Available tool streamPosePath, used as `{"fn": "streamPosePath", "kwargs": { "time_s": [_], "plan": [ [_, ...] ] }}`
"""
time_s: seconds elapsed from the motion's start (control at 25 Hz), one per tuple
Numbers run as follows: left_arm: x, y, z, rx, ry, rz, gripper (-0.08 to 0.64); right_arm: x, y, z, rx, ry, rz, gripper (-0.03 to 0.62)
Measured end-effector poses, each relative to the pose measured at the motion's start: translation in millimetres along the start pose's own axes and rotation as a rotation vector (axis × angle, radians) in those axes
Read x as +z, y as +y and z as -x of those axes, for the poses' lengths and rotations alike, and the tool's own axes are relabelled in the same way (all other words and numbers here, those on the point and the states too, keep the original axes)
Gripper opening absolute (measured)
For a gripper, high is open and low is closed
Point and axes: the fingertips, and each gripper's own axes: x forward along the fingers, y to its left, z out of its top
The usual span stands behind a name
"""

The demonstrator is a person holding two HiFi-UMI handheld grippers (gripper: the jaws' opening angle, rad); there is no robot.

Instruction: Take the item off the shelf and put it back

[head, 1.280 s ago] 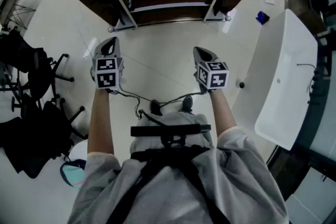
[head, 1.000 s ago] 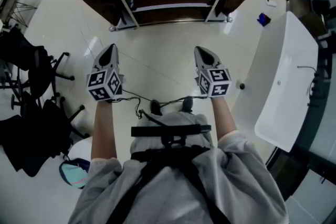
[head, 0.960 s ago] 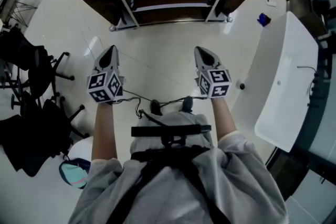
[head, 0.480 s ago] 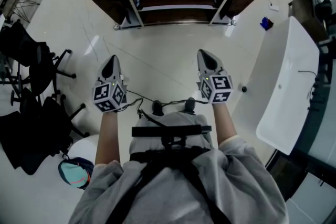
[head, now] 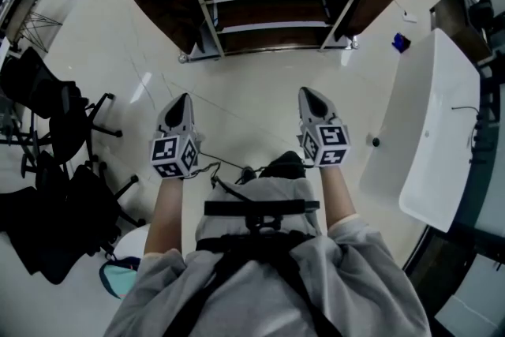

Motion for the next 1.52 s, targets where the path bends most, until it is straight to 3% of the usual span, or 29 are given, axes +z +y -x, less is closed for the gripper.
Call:
{"fn": "streamPosePath", "kwargs": {
  "time_s": [0.2, 0.52, 1.0, 1.2, 1.52],
  "plan": [
    [-2, 1, -13, -0.030, 0.014, -0.004, 0.006, 2, 11, -7, 0.001, 0.017, 0.016, 0.009],
    [11, -7, -67, -0.018, 0.022, -0.008, 0.006, 17, -14, -56, 0.038, 0.032, 0.028, 0.009],
    [38, -37, -188, 0.035, 0.050, 0.005, 0.006, 55, -83, -153, 0.156, 0.061, 0.024, 0.009],
    [53, -42, -233, 0.076, 0.064, 0.011, 0.006, 67, -96, -189, 0.242, 0.075, 0.067, 0.009],
    [59, -26, -310, 0.073, 0.115, 0.010, 0.006, 73, -102, -245, 0.271, 0.136, 0.058, 0.009]
  ]
}}
